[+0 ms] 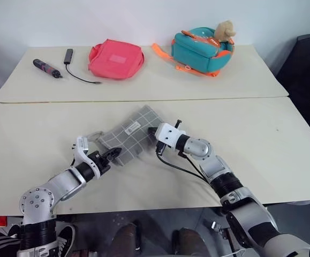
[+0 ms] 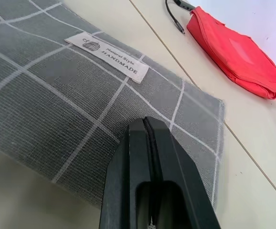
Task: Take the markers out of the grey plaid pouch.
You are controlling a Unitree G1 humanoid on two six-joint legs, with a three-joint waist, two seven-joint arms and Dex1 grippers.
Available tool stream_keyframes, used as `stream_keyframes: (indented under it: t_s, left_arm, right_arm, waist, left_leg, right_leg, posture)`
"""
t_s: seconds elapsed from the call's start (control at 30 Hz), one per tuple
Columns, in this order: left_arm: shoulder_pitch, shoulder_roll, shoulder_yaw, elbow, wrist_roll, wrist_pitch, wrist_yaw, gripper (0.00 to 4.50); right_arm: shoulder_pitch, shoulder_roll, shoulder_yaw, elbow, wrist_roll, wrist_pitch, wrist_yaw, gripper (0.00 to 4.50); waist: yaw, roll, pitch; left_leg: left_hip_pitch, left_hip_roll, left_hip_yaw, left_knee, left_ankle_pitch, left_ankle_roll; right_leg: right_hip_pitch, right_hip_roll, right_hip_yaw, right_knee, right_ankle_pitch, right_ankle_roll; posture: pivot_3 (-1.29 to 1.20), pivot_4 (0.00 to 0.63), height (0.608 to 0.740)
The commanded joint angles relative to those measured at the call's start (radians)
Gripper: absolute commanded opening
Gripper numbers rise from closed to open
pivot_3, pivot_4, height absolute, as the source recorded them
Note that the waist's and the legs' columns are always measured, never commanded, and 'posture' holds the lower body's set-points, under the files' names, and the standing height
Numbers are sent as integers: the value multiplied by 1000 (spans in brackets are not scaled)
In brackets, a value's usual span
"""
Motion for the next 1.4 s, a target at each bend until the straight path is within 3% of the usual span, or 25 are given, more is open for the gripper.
stream_keyframes:
  t_s: [0.03, 0.07, 0.17, 0.33, 0.53, 0.57, 0.83, 1.0, 1.03, 1.23, 1.4]
  left_arm:
    - [11, 46, -33, -91, 211, -129, -124, 27]
    - [13, 69, -60, -112, 282, -161, -161, 27]
    - [14, 116, -135, -170, 504, -317, -269, 0]
    - [-4, 201, -259, -179, 884, -581, -371, 0]
    - [-48, 318, -329, -114, 1316, -842, -353, 0]
    - [-56, 348, -344, -107, 1402, -899, -345, 0]
    - [-75, 443, -376, -37, 1819, -1217, -253, 0]
    - [1, 409, -496, -42, 1751, -1361, -426, 0]
    - [19, 411, -508, -30, 1797, -1365, -429, 0]
    - [91, 403, -474, 22, 1832, -1379, -447, 0]
    - [77, 384, -439, 28, 1832, -1391, -449, 0]
  right_arm:
    - [16, -13, -18, -59, 36, 19, 25, 0]
    - [20, -14, -31, -71, 62, 39, 44, 0]
    - [28, -17, -80, -121, 140, 112, 85, 597]
    - [36, -49, -152, -221, 241, 185, 130, 2308]
    - [77, -79, -191, -383, 378, 291, 219, 4354]
    - [90, -83, -197, -423, 410, 319, 238, 4472]
    - [163, -126, -242, -580, 512, 428, 260, 4472]
    - [234, -196, -262, -655, 595, 495, 347, 4472]
    - [246, -218, -259, -655, 591, 496, 363, 4472]
    - [299, -330, -262, -634, 577, 481, 432, 4472]
    - [276, -322, -274, -681, 653, 552, 438, 4472]
  waist:
    - [0, 0, 0]
    - [0, 0, 0]
    - [0, 0, 0]
    - [1, 0, 0]
    - [1, 0, 0]
    - [1, 0, 0]
    - [2, 0, 0]
    - [3, 0, 0]
    - [3, 0, 0]
    - [3, 0, 1]
    - [0, -1, 1]
  left_leg:
    - [0, 0, 0, 0, 0, 0]
    - [-1, 1, 1, -1, 0, -1]
    - [-1, 2, 2, -3, 0, -3]
    - [-1, 2, 4, -6, -1, -3]
    - [-1, 3, 4, -10, -1, -4]
    - [-1, 3, 4, -10, -1, -4]
    - [-1, 3, 6, -15, -1, -2]
    - [-1, 2, 6, -15, -1, -2]
    - [0, 2, 6, -15, -1, -1]
    - [0, 1, 8, -13, 0, 6]
    - [0, 2, 10, -11, -1, 4]
  right_leg:
    - [-1, 1, -1, 0, 0, 0]
    - [-1, 2, 0, -1, 0, 0]
    - [-2, 4, 0, -2, 0, -1]
    - [-4, 4, 0, -3, 0, -1]
    - [-5, 3, 0, -5, 0, -1]
    - [-5, 3, 0, -5, 0, -2]
    - [-7, 2, -1, -4, 0, -2]
    - [-6, -6, -2, -3, 0, -2]
    - [-6, -7, -3, -3, 0, -2]
    - [-7, -10, -4, -4, 0, -1]
    - [-7, -11, -5, -3, 1, -1]
  posture:
    - [0, 150, 740]
    - [0, 150, 740]
    - [0, 150, 740]
    - [0, 150, 740]
    - [0, 150, 740]
    - [0, 150, 740]
    - [0, 150, 740]
    - [0, 150, 740]
    - [0, 150, 740]
    - [0, 150, 740]
    - [0, 150, 740]
